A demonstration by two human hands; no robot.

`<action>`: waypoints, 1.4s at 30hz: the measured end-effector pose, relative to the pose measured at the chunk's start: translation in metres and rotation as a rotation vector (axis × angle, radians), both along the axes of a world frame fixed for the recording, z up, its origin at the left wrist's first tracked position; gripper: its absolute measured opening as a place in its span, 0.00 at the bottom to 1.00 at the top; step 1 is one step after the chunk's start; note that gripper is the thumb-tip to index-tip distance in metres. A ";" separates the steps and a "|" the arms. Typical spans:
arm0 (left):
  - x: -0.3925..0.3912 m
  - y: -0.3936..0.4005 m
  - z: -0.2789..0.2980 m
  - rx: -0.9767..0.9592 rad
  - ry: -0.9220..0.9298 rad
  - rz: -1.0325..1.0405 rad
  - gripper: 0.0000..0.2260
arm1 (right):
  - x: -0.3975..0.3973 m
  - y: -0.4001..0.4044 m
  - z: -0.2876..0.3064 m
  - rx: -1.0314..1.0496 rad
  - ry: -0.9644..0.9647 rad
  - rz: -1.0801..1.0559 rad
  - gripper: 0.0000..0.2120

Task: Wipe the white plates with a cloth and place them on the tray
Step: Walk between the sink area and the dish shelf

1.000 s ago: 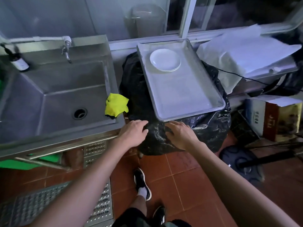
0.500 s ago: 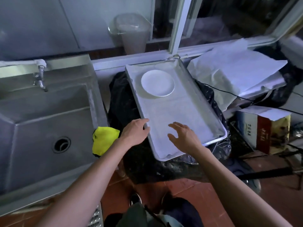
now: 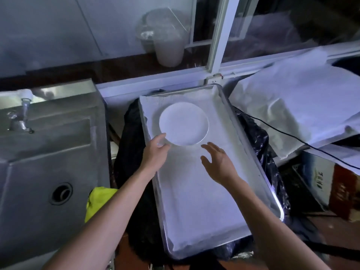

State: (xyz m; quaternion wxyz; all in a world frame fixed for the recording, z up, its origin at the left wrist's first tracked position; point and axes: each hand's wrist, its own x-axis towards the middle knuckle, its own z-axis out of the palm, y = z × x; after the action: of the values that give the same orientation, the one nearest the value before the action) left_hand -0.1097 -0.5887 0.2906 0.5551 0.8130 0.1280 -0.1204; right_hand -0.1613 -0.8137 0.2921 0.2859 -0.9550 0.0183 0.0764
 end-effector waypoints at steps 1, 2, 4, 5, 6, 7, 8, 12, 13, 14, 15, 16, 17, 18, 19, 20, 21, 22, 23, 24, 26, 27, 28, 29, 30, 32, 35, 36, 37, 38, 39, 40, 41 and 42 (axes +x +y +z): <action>0.012 -0.005 -0.003 0.014 -0.012 0.037 0.21 | 0.018 -0.006 -0.004 0.023 -0.009 -0.002 0.22; 0.024 -0.011 -0.007 0.030 -0.026 0.064 0.21 | 0.035 -0.012 -0.009 0.045 -0.015 -0.011 0.23; 0.045 -0.020 -0.015 0.069 -0.074 0.095 0.20 | 0.068 -0.022 -0.019 0.095 -0.021 -0.032 0.25; 0.054 -0.024 -0.020 0.101 -0.097 0.105 0.19 | 0.082 -0.025 -0.024 0.124 -0.018 -0.042 0.25; 0.061 -0.027 -0.024 0.142 -0.113 0.115 0.19 | 0.095 -0.028 -0.029 0.156 -0.014 -0.050 0.26; 0.067 -0.030 -0.030 0.178 -0.122 0.128 0.19 | 0.107 -0.030 -0.034 0.189 -0.013 -0.053 0.27; 0.073 -0.032 -0.036 0.193 -0.128 0.145 0.18 | 0.118 -0.030 -0.040 0.219 -0.014 -0.055 0.28; 0.088 -0.041 -0.058 0.093 -0.203 0.270 0.16 | 0.152 -0.028 -0.059 0.308 -0.032 -0.075 0.28; 0.091 -0.044 -0.061 0.075 -0.226 0.306 0.16 | 0.157 -0.026 -0.063 0.327 -0.040 -0.088 0.28; 0.095 -0.046 -0.065 0.060 -0.246 0.346 0.16 | 0.162 -0.025 -0.067 0.350 -0.053 -0.106 0.28; 0.098 -0.049 -0.070 0.049 -0.263 0.388 0.17 | 0.166 -0.023 -0.070 0.380 -0.068 -0.127 0.28; 0.101 -0.051 -0.074 0.045 -0.282 0.419 0.17 | 0.170 -0.022 -0.073 0.415 -0.083 -0.151 0.27; 0.104 -0.053 -0.079 0.047 -0.298 0.433 0.17 | 0.173 -0.020 -0.075 0.447 -0.094 -0.172 0.26; 0.106 -0.054 -0.084 0.052 -0.308 0.436 0.17 | 0.176 -0.019 -0.077 0.470 -0.103 -0.185 0.26; 0.108 -0.056 -0.088 0.057 -0.318 0.436 0.17 | 0.178 -0.017 -0.080 0.487 -0.108 -0.190 0.25; 0.108 -0.057 -0.091 0.060 -0.326 0.437 0.17 | 0.180 -0.017 -0.082 0.501 -0.112 -0.193 0.25; 0.109 -0.058 -0.094 0.058 -0.329 0.447 0.17 | 0.180 -0.016 -0.084 0.517 -0.114 -0.198 0.26; 0.110 -0.059 -0.096 0.047 -0.328 0.464 0.17 | 0.180 -0.015 -0.085 0.532 -0.117 -0.204 0.26; 0.111 -0.060 -0.097 0.036 -0.329 0.478 0.17 | 0.180 -0.014 -0.086 0.543 -0.119 -0.210 0.26; 0.112 -0.061 -0.098 0.033 -0.335 0.482 0.17 | 0.180 -0.012 -0.087 0.550 -0.119 -0.216 0.26; 0.112 -0.064 -0.096 0.042 -0.368 0.475 0.16 | 0.180 -0.010 -0.088 0.567 -0.119 -0.229 0.25; 0.112 -0.067 -0.095 0.038 -0.383 0.477 0.15 | 0.181 -0.010 -0.089 0.576 -0.123 -0.241 0.25; 0.113 -0.069 -0.093 0.025 -0.387 0.485 0.15 | 0.182 -0.010 -0.089 0.584 -0.130 -0.254 0.25; 0.113 -0.072 -0.091 0.010 -0.379 0.498 0.15 | 0.182 -0.011 -0.089 0.593 -0.133 -0.263 0.24; 0.114 -0.073 -0.089 -0.001 -0.362 0.514 0.15 | 0.183 -0.012 -0.088 0.605 -0.129 -0.269 0.23; 0.113 -0.075 -0.084 -0.033 -0.331 0.544 0.16 | 0.182 -0.014 -0.087 0.630 -0.115 -0.271 0.22; 0.109 -0.077 -0.076 -0.106 -0.321 0.563 0.18 | 0.179 -0.016 -0.082 0.643 -0.103 -0.280 0.21; 0.107 -0.078 -0.074 -0.131 -0.315 0.573 0.19 | 0.176 -0.017 -0.080 0.639 -0.101 -0.289 0.21; 0.104 -0.079 -0.071 -0.158 -0.303 0.589 0.20 | 0.173 -0.018 -0.079 0.635 -0.096 -0.301 0.21; 0.102 -0.080 -0.069 -0.179 -0.286 0.602 0.20 | 0.170 -0.019 -0.077 0.632 -0.090 -0.312 0.20; 0.099 -0.081 -0.067 -0.182 -0.269 0.603 0.20 | 0.166 -0.020 -0.075 0.629 -0.084 -0.321 0.20; 0.095 -0.081 -0.064 -0.164 -0.257 0.586 0.21 | 0.161 -0.021 -0.073 0.625 -0.080 -0.329 0.20; 0.091 -0.081 -0.061 -0.131 -0.248 0.553 0.21 | 0.156 -0.022 -0.070 0.619 -0.080 -0.332 0.20; 0.087 -0.082 -0.059 -0.090 -0.242 0.510 0.22 | 0.151 -0.023 -0.068 0.609 -0.081 -0.332 0.20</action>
State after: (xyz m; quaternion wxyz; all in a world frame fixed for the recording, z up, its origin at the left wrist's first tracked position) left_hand -0.0226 -0.6703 0.2319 0.6142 0.7376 0.2555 0.1154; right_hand -0.0103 -0.8372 0.2243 0.5670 -0.8120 0.1383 -0.0070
